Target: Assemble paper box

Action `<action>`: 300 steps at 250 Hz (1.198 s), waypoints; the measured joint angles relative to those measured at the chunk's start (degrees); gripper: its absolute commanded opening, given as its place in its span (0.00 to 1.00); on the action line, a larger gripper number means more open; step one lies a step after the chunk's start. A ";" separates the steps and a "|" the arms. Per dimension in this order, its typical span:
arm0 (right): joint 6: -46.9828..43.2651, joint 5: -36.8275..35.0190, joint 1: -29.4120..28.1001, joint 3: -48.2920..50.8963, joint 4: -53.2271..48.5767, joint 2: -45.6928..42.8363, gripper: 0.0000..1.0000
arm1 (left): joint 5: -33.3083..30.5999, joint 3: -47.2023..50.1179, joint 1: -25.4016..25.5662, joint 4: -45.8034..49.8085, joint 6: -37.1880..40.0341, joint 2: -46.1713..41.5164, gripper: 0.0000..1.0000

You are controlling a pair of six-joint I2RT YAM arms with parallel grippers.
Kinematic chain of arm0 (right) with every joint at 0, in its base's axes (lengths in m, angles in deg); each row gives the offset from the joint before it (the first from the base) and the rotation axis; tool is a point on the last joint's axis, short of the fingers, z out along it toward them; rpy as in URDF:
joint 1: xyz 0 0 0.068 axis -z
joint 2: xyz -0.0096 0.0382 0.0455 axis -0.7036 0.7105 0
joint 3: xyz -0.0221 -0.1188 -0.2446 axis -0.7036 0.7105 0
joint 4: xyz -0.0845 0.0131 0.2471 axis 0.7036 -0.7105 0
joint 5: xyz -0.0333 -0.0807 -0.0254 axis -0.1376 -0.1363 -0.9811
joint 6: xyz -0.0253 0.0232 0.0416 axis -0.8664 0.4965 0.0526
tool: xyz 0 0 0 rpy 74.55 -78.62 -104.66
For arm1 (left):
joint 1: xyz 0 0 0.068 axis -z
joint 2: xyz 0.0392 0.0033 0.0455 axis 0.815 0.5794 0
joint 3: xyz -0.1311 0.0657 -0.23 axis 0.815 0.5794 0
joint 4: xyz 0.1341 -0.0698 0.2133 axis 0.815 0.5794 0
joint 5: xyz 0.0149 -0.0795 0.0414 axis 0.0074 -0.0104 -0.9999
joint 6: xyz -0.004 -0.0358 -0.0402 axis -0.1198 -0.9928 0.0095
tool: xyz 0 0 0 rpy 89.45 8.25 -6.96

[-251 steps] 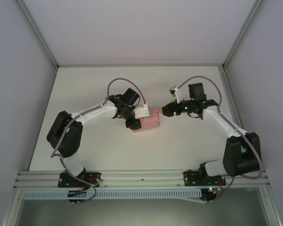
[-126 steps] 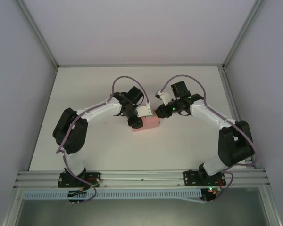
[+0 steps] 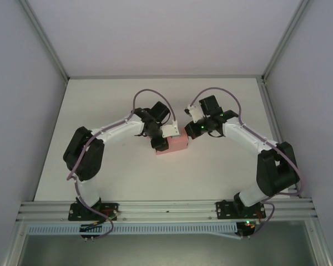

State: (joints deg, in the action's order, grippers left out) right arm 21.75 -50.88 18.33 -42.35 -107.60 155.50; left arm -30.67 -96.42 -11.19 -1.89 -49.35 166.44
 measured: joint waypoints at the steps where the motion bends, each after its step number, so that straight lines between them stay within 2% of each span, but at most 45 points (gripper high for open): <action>1: 0.35 -0.02 -0.02 0.09 0.17 -0.04 0.00 | 0.00 0.00 0.00 0.00 -0.04 0.00 0.43; 24: 6.10 -1.55 -0.98 2.75 4.39 -1.49 0.00 | -0.07 0.00 -0.02 -0.07 -0.90 0.04 0.44; 55: 9.22 -5.77 -2.75 5.18 7.56 -3.21 0.00 | -0.28 0.00 0.00 -0.07 -1.38 0.04 0.45; 77: 9.64 -7.91 -3.56 7.19 10.51 -4.07 0.00 | -0.81 0.00 0.00 -0.35 -1.57 0.04 0.46; 135: 7.08 -9.90 -4.17 17.68 26.77 -7.61 0.00 | -2.23 0.00 0.00 -0.94 -2.67 0.09 0.48; 171: 6.01 -11.19 -4.46 20.46 33.68 -7.06 0.00 | -3.30 0.00 0.00 -1.95 -3.43 0.09 0.60; 186: 5.99 -11.91 -4.70 21.64 36.00 -7.10 0.00 | -3.76 0.00 0.00 -2.36 -3.91 0.11 0.73; 199: 5.99 -12.35 -4.83 22.36 37.35 -7.26 0.00 | -4.13 0.02 0.09 -3.02 -4.57 0.11 0.75; 224: 5.99 -13.18 -5.33 23.52 38.36 -8.13 0.00 | -4.33 0.00 0.28 -4.28 -5.33 -0.02 0.93; 229: 5.99 -13.27 -5.46 23.69 38.38 -8.33 0.00 | -4.37 0.00 0.37 -4.39 -5.07 -0.07 0.99; 262: 6.01 -15.13 -6.43 24.59 38.12 -9.66 0.00 | -5.18 0.00 1.20 -4.92 -6.67 -2.08 1.00; 300: 6.05 -17.05 -7.52 25.29 37.75 -10.75 0.00 | -8.37 0.59 3.06 -6.73 -9.81 -8.48 1.00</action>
State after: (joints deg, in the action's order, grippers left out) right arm 27.81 -67.92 10.81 -17.06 -69.86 144.74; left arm -39.05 -95.83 -8.13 -8.62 -59.17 157.96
